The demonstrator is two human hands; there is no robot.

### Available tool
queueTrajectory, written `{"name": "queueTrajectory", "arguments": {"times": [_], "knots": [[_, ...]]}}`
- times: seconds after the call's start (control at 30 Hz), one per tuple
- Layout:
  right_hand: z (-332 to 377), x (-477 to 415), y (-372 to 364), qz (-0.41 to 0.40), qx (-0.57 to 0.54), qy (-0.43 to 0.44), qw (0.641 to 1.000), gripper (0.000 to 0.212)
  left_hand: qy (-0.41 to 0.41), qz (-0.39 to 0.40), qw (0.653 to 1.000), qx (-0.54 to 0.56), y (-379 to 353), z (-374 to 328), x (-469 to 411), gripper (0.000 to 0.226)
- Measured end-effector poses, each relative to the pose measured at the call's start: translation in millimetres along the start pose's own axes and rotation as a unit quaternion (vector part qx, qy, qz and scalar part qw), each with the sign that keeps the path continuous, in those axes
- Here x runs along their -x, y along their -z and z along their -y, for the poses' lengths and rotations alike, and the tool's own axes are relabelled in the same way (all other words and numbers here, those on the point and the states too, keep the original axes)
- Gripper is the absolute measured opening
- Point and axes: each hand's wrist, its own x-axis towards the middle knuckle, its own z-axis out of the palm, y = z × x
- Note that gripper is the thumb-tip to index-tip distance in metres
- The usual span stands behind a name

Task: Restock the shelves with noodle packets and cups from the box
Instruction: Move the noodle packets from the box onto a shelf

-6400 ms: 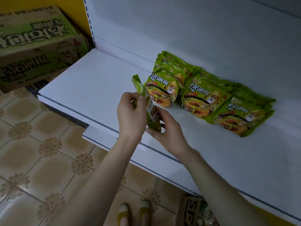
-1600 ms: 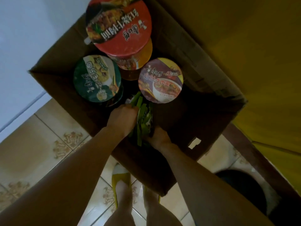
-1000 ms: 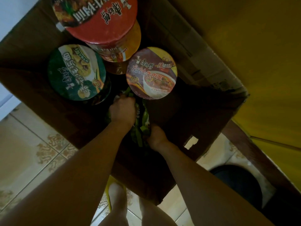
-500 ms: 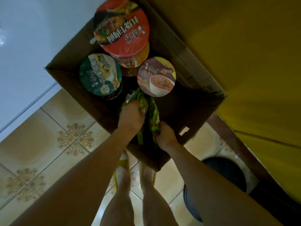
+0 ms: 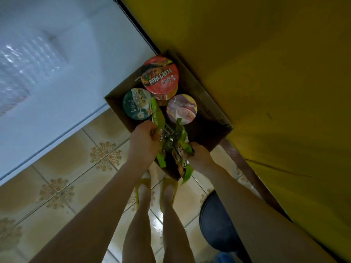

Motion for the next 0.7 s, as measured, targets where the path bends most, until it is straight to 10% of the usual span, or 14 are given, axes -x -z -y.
{"name": "queueTrajectory", "arguments": {"times": [0.7], "knots": [[219, 201, 111, 0.036, -0.013, 0.363, 0.931, 0.023, 0.025, -0.337, 0.905, 0.260, 258, -62, 155, 0.023]]}}
